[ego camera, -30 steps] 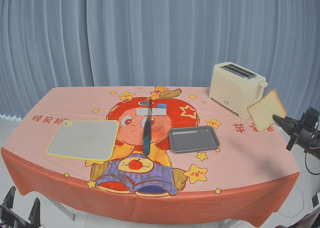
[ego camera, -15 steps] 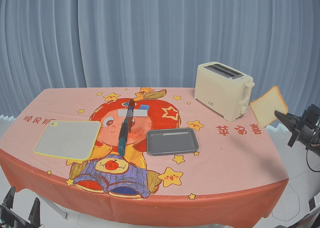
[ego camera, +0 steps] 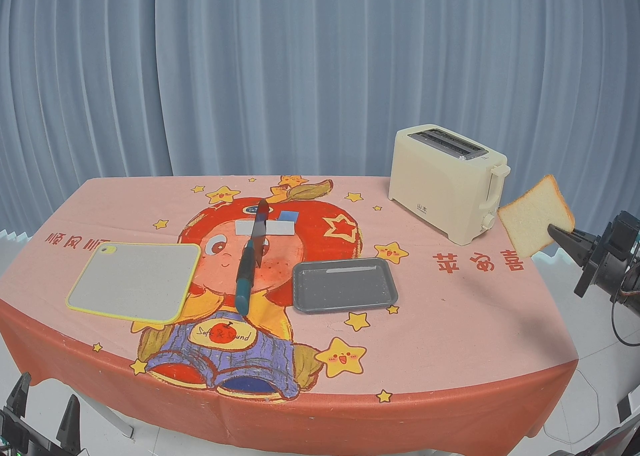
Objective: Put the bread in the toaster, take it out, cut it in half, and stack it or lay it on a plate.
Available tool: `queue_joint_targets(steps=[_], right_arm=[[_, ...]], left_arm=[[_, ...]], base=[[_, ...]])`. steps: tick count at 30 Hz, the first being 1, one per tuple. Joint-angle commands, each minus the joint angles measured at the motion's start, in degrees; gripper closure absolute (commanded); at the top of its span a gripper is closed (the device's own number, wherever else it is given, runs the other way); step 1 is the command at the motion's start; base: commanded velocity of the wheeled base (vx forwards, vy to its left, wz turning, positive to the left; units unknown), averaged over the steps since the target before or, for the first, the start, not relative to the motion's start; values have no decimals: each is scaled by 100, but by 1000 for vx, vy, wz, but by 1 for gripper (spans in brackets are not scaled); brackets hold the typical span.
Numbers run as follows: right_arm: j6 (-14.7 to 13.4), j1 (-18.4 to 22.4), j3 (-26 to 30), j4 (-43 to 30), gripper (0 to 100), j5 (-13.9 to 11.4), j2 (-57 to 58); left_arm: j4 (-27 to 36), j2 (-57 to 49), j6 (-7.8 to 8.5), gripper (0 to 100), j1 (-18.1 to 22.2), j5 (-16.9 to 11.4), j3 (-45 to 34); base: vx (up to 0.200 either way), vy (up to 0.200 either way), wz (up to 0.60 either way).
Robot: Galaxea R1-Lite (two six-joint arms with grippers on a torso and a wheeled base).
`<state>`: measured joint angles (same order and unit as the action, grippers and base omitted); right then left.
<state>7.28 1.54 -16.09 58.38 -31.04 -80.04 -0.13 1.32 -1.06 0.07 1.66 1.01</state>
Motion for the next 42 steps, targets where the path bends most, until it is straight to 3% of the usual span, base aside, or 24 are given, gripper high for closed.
queue_joint_targets(steps=[1,12,25,42], right_arm=[[-33,-4,10,-2,100,1,-20],[-16,-57,300,7,100,1,-213],[-16,295,291,7,100,-16,-293],[-33,462,-360,7,100,-8,-530]], left_arm=[[5,9,1,0,1,1,-101],[-4,9,27,0,1,1,-101],[5,9,27,0,1,-8,-101],[-4,9,18,0,1,1,-101]], base=[[0,0,0],[0,0,0],[0,0,0],[0,0,0]])
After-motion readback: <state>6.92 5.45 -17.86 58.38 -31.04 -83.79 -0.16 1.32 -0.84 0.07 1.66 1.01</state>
